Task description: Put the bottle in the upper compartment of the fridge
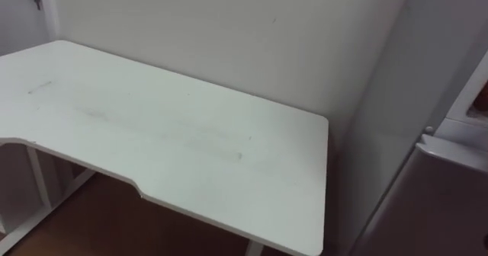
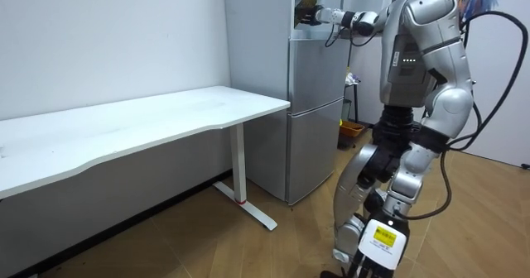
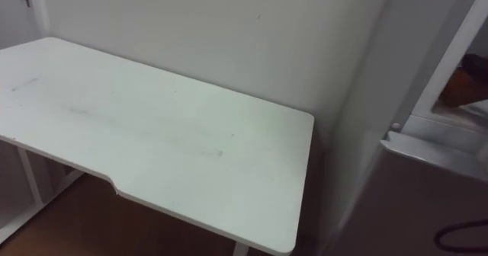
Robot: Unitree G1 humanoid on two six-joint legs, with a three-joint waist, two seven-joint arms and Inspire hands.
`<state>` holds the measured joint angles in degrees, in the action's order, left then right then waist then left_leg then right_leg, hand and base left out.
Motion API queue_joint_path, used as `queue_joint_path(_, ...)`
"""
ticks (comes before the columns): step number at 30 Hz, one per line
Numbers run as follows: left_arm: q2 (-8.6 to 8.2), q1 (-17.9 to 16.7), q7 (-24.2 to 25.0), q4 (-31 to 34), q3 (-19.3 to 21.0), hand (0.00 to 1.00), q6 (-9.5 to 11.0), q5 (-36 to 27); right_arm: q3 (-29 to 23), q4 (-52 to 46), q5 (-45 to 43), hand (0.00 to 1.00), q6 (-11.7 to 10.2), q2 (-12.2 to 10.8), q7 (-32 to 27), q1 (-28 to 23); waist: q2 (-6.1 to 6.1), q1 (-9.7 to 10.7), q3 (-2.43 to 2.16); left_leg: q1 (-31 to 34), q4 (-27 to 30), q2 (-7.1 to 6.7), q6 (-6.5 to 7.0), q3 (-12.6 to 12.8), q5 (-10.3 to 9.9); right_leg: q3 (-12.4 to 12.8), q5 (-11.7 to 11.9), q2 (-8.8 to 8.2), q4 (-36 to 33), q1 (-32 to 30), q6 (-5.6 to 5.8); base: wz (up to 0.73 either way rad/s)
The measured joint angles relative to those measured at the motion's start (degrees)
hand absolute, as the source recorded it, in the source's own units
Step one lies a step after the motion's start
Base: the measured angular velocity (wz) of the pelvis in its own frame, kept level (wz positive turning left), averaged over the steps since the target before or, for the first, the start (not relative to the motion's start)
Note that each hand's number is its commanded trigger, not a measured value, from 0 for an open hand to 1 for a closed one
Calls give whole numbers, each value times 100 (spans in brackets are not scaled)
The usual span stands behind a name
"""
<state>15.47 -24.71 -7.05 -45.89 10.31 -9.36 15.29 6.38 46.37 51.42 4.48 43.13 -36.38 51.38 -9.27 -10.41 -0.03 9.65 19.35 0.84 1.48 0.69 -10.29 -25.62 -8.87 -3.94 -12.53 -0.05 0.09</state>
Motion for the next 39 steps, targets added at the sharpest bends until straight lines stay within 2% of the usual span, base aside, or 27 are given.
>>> queue_joint_path(2, 18, 0, 0, -40, -2, 0, 3, 0, 252, 310, 183, 0, 147, 0, 291, -2, -16, -32, 4, -29, 3, 7, -18, 1, -3, 3, -2, 5, 1, 33, -1, 0)
queue_joint_path(5, 45, -18, 13, -40, -4, 0, -2, -1, 263, 451, 225, 0, 126, 65, 545, 1, -48, -79, 14, -24, 36, 4, -39, 17, -10, 32, -15, 10, 17, 25, -26, 0)
queue_joint_path(11, 130, -35, 58, -38, -2, 0, 2, 0, 305, 726, 222, 0, 133, 69, 935, 0, -105, -80, -10, -29, 52, -21, -18, 34, 4, 27, -18, 37, 84, 59, -35, 0)
queue_joint_path(19, 133, -40, 115, -31, -3, 0, -3, 2, 363, 806, 220, 0, 179, 176, 1371, 0, -102, -56, -7, -98, 24, -22, -24, 53, 0, 21, -22, 39, 90, 120, -32, 0)
queue_joint_path(25, 135, -44, 115, -26, 4, 0, -22, -2, 363, 935, 226, 0, 219, 229, 1647, 0, -129, 1, -25, -98, 16, -30, -23, 52, 0, 38, -25, 36, 92, 129, -27, 0)
queue_joint_path(31, 135, -44, 115, -26, 4, 0, -27, -7, 361, 959, 270, 0, 261, 250, 1795, 0, -139, 48, -16, -117, 15, -27, -22, 60, -1, 50, -26, 39, 91, 138, -26, -1)
queue_joint_path(36, 135, -46, 111, -25, 3, 0, -26, -13, 283, 959, 883, 0, 260, 333, 1824, 0, -131, 77, -10, -121, 14, -17, -21, 80, -5, 53, -26, 40, 89, 136, -27, -1)
queue_joint_path(39, 135, -46, 111, -17, 4, 0, -28, -13, 64, 959, 1152, 0, 268, 334, 1806, 0, -118, 92, -4, -109, 17, -13, -22, 89, -5, 52, -27, 41, 95, 122, -26, 1)
